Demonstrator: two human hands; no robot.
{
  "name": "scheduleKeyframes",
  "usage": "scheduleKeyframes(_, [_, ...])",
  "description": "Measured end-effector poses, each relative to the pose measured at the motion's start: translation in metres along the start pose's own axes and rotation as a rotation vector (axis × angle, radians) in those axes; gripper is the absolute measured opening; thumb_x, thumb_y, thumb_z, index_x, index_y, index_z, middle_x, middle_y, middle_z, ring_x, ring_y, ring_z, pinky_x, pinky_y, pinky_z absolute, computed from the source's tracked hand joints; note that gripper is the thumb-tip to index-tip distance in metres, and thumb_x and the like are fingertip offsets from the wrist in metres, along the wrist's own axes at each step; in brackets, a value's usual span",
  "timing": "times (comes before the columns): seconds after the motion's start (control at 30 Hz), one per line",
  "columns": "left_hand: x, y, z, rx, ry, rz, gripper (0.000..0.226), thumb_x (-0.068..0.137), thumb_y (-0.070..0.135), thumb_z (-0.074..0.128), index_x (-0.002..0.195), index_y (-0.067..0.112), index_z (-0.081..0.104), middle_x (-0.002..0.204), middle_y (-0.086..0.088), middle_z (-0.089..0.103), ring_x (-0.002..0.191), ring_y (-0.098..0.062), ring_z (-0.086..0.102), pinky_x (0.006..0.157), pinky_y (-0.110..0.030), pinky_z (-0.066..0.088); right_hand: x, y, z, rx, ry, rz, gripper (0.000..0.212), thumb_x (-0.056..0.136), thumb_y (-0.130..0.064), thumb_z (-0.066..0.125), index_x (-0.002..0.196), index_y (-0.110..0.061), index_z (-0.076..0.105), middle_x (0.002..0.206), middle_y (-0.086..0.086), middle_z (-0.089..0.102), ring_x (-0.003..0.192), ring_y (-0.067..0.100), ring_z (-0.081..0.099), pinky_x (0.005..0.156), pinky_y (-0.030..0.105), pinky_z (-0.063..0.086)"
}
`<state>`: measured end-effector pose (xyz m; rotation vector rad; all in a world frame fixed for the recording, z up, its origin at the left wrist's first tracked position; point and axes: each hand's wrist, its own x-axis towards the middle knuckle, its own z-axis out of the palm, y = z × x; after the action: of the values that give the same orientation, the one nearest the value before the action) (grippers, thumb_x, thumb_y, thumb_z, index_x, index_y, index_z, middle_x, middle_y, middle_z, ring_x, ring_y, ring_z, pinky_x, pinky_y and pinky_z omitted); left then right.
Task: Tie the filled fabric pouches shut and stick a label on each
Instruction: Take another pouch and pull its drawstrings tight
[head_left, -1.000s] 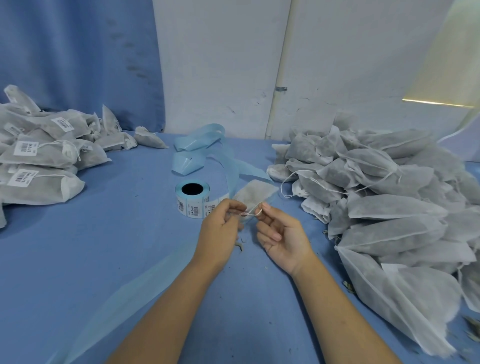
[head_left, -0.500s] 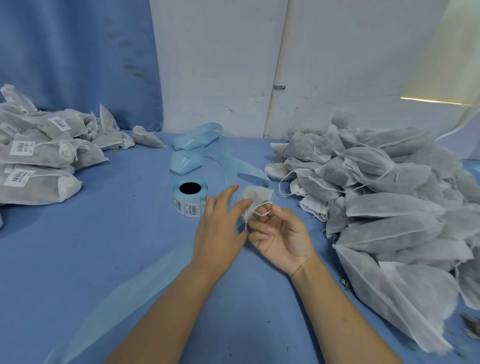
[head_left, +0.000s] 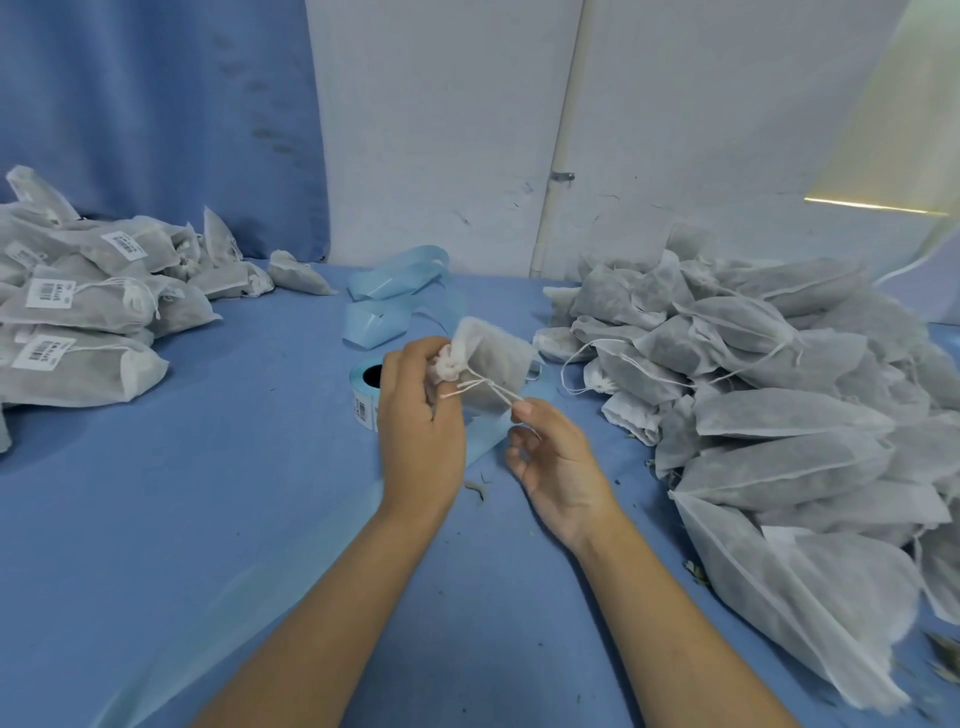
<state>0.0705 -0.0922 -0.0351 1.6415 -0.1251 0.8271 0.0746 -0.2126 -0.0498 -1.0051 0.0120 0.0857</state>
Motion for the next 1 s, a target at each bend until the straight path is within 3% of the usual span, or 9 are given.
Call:
scheduleKeyframes(0.13, [0.007, -0.004, -0.004, -0.051, 0.012, -0.086, 0.034, 0.092, -0.007, 0.042, 0.111, 0.013, 0.061, 0.108, -0.003, 0.057, 0.1, -0.013, 0.054, 0.087, -0.016, 0.042, 0.002, 0.002, -0.001, -0.057, 0.052, -0.056, 0.016, 0.066, -0.021, 0.071, 0.081, -0.015, 0.067, 0.086, -0.005, 0.068, 0.081, 0.005, 0.064, 0.075, 0.019, 0.05])
scheduleKeyframes(0.3, [0.012, -0.008, -0.01, -0.121, -0.041, -0.16, 0.043, 0.096, -0.003, 0.04, 0.118, 0.028, 0.06, 0.125, 0.001, 0.06, 0.115, -0.008, 0.055, 0.1, -0.02, 0.042, 0.001, 0.005, 0.001, -0.032, 0.024, -0.016, 0.006, 0.069, -0.016, 0.072, 0.072, -0.017, 0.067, 0.081, -0.001, 0.072, 0.077, 0.01, 0.068, 0.066, 0.02, 0.054])
scheduleKeyframes(0.47, [0.012, -0.008, -0.011, -0.309, -0.104, -0.345, 0.045, 0.095, 0.001, 0.038, 0.118, 0.033, 0.061, 0.126, 0.006, 0.062, 0.117, -0.011, 0.057, 0.104, -0.039, 0.045, 0.002, 0.008, 0.004, -0.022, 0.036, 0.034, 0.01, 0.084, -0.008, 0.067, 0.078, -0.014, 0.062, 0.091, 0.006, 0.068, 0.089, 0.024, 0.065, 0.084, 0.038, 0.056])
scheduleKeyframes(0.53, [0.013, -0.007, -0.011, -0.431, -0.166, -0.456, 0.046, 0.087, 0.009, 0.04, 0.123, 0.029, 0.06, 0.126, 0.006, 0.062, 0.114, -0.014, 0.059, 0.101, -0.044, 0.047, 0.003, 0.009, 0.004, -0.013, 0.063, 0.035, 0.009, 0.085, -0.008, 0.066, 0.08, -0.013, 0.061, 0.093, 0.007, 0.069, 0.09, 0.025, 0.066, 0.083, 0.038, 0.057])
scheduleKeyframes(0.63, [0.013, -0.009, -0.014, -0.428, -0.291, -0.488, 0.062, 0.071, 0.027, 0.041, 0.132, 0.032, 0.049, 0.134, 0.007, 0.053, 0.118, -0.013, 0.055, 0.097, -0.037, 0.048, 0.004, 0.009, 0.005, -0.003, 0.098, 0.029, 0.01, 0.086, -0.007, 0.066, 0.08, -0.013, 0.061, 0.091, 0.006, 0.071, 0.088, 0.024, 0.068, 0.073, 0.033, 0.06])
scheduleKeyframes(0.73, [0.011, -0.012, -0.01, -0.269, -0.358, -0.425, 0.059, 0.081, 0.033, 0.057, 0.136, 0.038, 0.035, 0.143, 0.007, 0.038, 0.127, -0.01, 0.043, 0.105, -0.036, 0.041, 0.004, 0.01, 0.006, -0.015, 0.109, 0.027, 0.011, 0.087, -0.007, 0.066, 0.08, -0.013, 0.061, 0.086, 0.004, 0.072, 0.083, 0.022, 0.069, 0.069, 0.031, 0.058])
scheduleKeyframes(0.87, [0.007, -0.016, -0.003, -0.089, -0.23, -0.283, 0.069, 0.084, 0.023, 0.072, 0.141, 0.022, 0.034, 0.138, 0.004, 0.037, 0.125, -0.006, 0.041, 0.104, -0.02, 0.034, 0.002, 0.012, 0.006, -0.033, 0.075, 0.006, 0.012, 0.087, -0.006, 0.066, 0.078, -0.014, 0.062, 0.081, 0.002, 0.071, 0.08, 0.018, 0.069, 0.069, 0.03, 0.058])
scheduleKeyframes(1.0, [0.008, -0.015, -0.001, -0.195, -0.092, -0.346, 0.076, 0.081, 0.011, 0.074, 0.142, 0.02, 0.031, 0.135, 0.001, 0.044, 0.122, -0.01, 0.05, 0.103, -0.026, 0.042, 0.002, 0.018, 0.011, -0.145, 0.12, -0.082, 0.021, 0.082, -0.006, 0.072, 0.092, -0.017, 0.056, 0.089, 0.002, 0.066, 0.082, 0.018, 0.066, 0.078, 0.037, 0.058])
